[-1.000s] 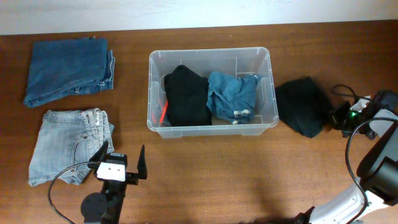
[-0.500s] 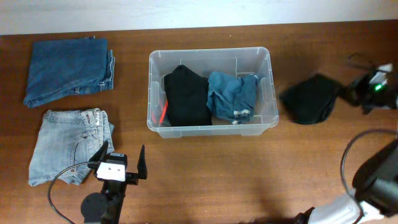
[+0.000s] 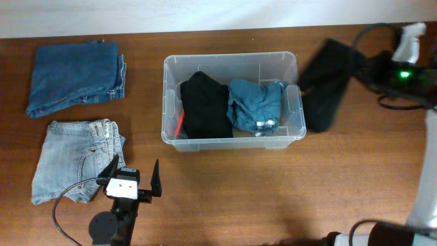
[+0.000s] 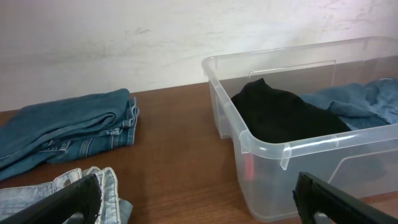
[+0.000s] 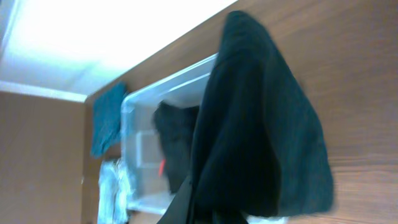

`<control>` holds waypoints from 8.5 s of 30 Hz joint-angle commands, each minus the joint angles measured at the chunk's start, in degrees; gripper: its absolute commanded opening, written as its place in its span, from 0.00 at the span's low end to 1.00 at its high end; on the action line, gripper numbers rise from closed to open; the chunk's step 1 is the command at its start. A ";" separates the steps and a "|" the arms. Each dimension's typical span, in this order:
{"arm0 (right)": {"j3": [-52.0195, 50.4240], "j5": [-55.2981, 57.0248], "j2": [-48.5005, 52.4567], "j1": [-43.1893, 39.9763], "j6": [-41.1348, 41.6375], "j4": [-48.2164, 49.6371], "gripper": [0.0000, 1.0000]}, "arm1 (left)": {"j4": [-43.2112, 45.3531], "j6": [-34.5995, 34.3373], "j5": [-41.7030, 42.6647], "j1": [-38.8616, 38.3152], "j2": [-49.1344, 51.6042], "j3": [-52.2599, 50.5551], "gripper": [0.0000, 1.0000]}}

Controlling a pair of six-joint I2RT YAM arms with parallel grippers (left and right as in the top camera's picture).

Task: Pack container
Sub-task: 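Lift the dark garment and carry it over the bin, then lower the dark garment into the bin's right side, then press the dark garment down into the bin with the right gripper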

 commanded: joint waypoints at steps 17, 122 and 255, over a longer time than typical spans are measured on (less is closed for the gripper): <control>6.75 7.19 -2.84 22.29 6.51 6.05 0.04 | -0.09 0.50 0.79 0.28 -0.28 -0.22 0.99; 24.87 54.86 20.52 25.44 2.21 0.22 0.04 | -0.07 0.50 0.79 0.28 -0.28 -0.22 0.99; 5.27 47.30 37.57 42.36 3.06 4.59 0.15 | -0.09 0.50 0.79 0.28 -0.28 -0.22 0.99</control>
